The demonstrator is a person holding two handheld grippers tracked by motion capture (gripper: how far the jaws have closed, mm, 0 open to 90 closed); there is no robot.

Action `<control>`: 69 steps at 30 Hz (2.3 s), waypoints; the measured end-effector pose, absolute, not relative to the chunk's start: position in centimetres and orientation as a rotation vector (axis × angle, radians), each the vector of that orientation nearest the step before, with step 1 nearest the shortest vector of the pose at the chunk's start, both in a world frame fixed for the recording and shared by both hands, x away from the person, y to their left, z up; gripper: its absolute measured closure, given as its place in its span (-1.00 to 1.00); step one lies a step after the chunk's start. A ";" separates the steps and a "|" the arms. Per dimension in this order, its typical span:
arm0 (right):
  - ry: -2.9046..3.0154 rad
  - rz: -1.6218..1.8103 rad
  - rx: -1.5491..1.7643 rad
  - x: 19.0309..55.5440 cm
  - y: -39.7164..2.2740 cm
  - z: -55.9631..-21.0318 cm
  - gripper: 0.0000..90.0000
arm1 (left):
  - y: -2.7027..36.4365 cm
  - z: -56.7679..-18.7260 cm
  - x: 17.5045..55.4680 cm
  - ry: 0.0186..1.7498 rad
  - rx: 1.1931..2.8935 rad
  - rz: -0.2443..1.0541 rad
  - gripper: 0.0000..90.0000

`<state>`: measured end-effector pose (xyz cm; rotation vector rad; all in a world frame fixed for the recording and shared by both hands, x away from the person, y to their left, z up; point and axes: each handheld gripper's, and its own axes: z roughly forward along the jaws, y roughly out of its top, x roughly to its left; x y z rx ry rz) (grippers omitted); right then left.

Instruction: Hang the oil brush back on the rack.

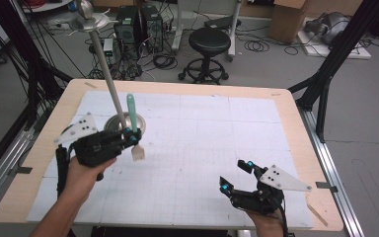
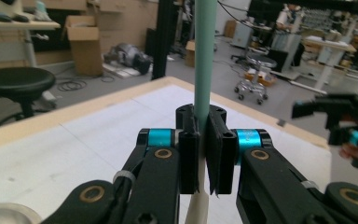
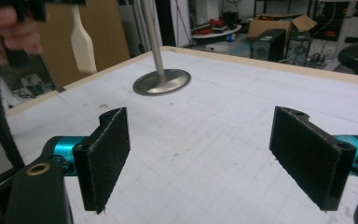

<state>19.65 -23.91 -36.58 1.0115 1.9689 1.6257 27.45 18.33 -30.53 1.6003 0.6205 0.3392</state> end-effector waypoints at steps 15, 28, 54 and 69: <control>1.972 1.581 0.993 19.7 -24.1 -36.8 -0.58 | 20.5 -24.9 31.8 0.756 1.524 0.462 0.87; 1.987 1.590 0.982 19.7 -24.1 -36.8 -0.57 | 22.0 -23.6 34.4 0.824 1.504 0.470 0.87; 1.993 1.614 0.977 19.6 -23.9 -36.9 -0.57 | 22.2 -23.5 35.4 0.879 1.524 0.486 0.86; 1.943 1.634 1.018 19.3 -25.0 -36.8 -0.57 | 23.4 -25.5 32.6 0.856 1.466 0.564 -0.30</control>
